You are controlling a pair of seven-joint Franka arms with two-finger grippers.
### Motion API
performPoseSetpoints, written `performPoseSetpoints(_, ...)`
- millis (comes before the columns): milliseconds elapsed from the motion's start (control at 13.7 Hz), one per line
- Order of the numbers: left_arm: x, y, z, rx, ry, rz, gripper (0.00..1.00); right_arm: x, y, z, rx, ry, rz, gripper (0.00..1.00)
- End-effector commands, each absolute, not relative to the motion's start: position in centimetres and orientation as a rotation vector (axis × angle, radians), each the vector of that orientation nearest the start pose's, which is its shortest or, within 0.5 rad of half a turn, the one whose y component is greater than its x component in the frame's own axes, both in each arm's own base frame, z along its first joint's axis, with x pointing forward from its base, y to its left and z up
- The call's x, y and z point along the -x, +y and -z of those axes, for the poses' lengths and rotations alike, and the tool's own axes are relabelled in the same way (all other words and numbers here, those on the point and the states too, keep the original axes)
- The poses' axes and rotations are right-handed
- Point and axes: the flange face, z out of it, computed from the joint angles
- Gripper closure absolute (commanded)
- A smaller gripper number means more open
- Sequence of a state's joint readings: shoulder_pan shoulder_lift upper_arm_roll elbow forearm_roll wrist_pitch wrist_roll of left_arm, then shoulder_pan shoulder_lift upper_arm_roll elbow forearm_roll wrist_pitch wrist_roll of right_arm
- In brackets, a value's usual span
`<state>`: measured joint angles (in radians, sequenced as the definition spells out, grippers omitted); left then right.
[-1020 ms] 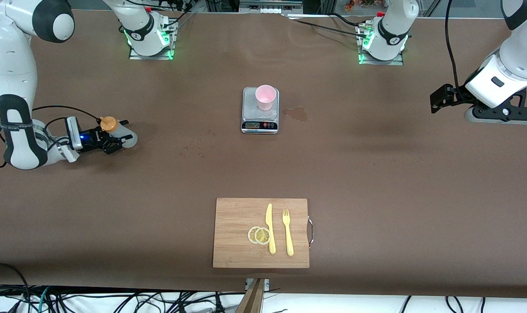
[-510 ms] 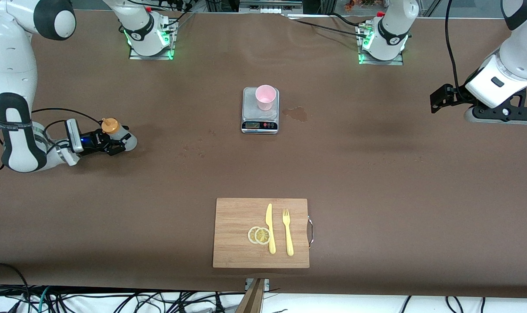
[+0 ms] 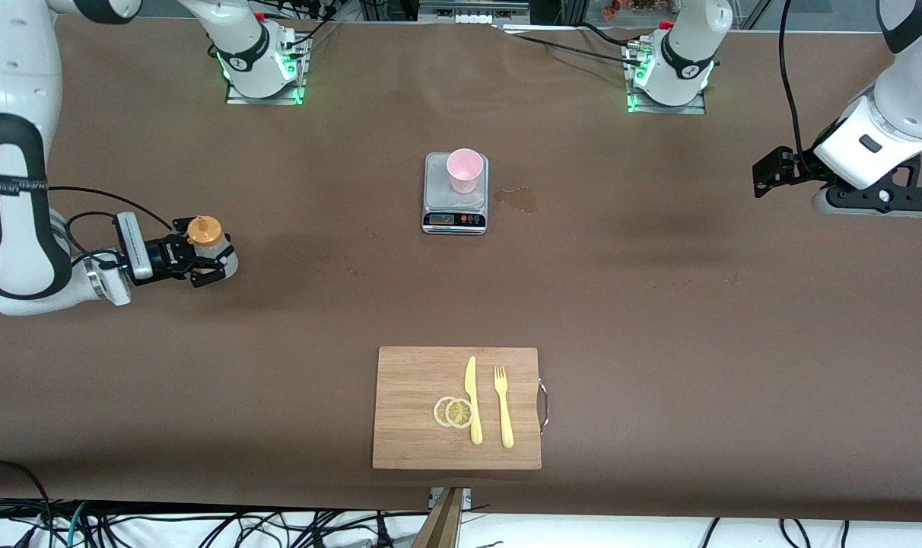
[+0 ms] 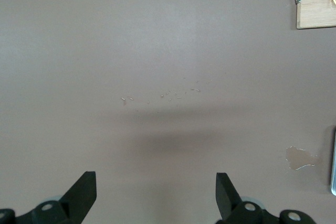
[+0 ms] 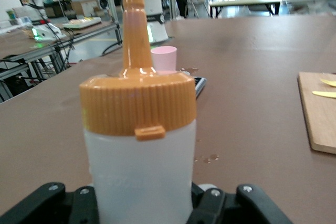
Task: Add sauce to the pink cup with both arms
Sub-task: 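Reach the right gripper to the squeeze bottle and grasp it, then lift the squeeze bottle with the right gripper over the pink cup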
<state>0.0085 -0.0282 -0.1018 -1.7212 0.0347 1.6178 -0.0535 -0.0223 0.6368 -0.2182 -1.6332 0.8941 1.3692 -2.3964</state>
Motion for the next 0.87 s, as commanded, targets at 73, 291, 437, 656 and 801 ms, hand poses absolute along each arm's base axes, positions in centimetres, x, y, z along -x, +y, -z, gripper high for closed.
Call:
performPoseSetpoints(73,-54.5,-4.6,-57.7,3.087,0.052,-0.122,0.00,-59.4,1.6,-30.7,1.440,-1.753,0.497,1.00)
performPoseSetpoints(291,-54.5,-4.6,-57.7,3.087,0.052,-0.122,0.00,-58.5,6.1,-33.7,1.536,-1.820,0.378,1.00)
performPoseSetpoints(437,-54.5,-4.5,-57.7,3.087,0.050,-0.122,0.00,-58.0,9.0,-35.1,1.581,-1.865,0.308,1.00)
performPoseSetpoints(656,-54.5,-4.4,-57.7,3.087,0.047,-0.122,0.00,-55.9,14.4,-36.4,1.696,-1.902,0.169,1.00)
performPoseSetpoints(801,-54.5,-4.4,-57.7,3.087,0.047,-0.122,0.00,-54.7,17.9,-37.0,1.757,-1.934,0.054,1.00)
